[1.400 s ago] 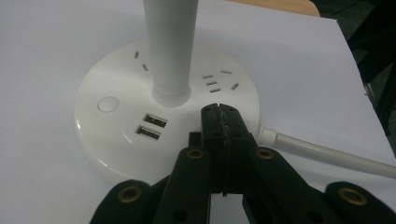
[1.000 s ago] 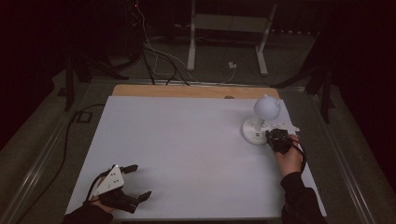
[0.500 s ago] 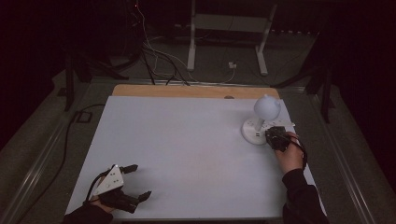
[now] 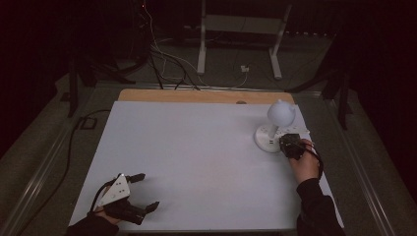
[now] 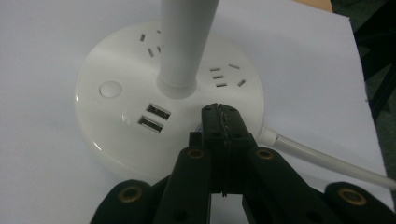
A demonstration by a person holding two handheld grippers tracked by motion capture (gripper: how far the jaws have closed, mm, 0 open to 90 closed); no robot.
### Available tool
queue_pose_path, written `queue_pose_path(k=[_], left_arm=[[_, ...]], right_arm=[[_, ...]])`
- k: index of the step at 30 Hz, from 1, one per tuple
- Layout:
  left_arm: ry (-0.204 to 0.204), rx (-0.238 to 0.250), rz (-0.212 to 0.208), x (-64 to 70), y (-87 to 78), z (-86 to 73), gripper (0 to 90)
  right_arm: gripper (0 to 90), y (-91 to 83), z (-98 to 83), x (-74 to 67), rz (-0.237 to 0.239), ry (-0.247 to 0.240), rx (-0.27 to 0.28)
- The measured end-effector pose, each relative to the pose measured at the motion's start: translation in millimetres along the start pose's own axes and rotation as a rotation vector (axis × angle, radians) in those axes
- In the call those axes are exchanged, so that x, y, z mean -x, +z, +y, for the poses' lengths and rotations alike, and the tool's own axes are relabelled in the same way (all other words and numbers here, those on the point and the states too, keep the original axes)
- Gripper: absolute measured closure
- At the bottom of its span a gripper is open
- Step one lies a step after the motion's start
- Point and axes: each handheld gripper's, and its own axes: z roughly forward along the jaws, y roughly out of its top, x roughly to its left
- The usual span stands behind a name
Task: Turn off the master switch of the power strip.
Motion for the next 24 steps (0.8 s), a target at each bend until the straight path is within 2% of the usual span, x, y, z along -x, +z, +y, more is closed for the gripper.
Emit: queue_pose_path(k=[7,9,10,15,17,18,21,23,24], left_arm=[[0.004,-0.005,0.000,0.4,0.0,0.0,0.4],[0.002,-0.002,0.001,0.3,-0.2,0.1,0.4],[0.002,0.000,0.001,0.2,-0.3,0.1,0.4],[0.001,-0.002,0.001,-0.2,0.3,0.0,0.4],[0.000,-0.002,0.001,-0.3,0.6,0.0,0.4],[-0.002,-0.002,0.002,-0.3,0.8,-0.1,0.4],[-0.001,-0.004,0.002,-0.2,0.9,-0.1,0.4],[0.002,-0.004,0.003,0.1,0.6,0.1,0.4],[0.003,-0.004,0.003,0.1,0.4,0.1,0.4]], right_arm=[[90.0,0.7,-1.5,1.6,0.004,0.018,0.014],[90.0,0.7,-2.5,3.9,0.018,0.039,0.023],[89.9,-0.5,-3.6,5.7,0.024,0.046,0.061],[85.9,-1.6,-5.3,9.7,0.026,0.085,0.076],[84.1,-9.1,-3.9,14.0,0.043,0.121,0.104],[84.1,-9.1,-3.9,14.0,0.043,0.121,0.104],[79.4,-16.3,-2.4,15.1,0.070,0.145,0.124],[68.8,-20.0,-1.9,15.0,0.105,0.171,0.132],[60.4,-21.8,-1.5,13.9,0.110,0.172,0.139]])
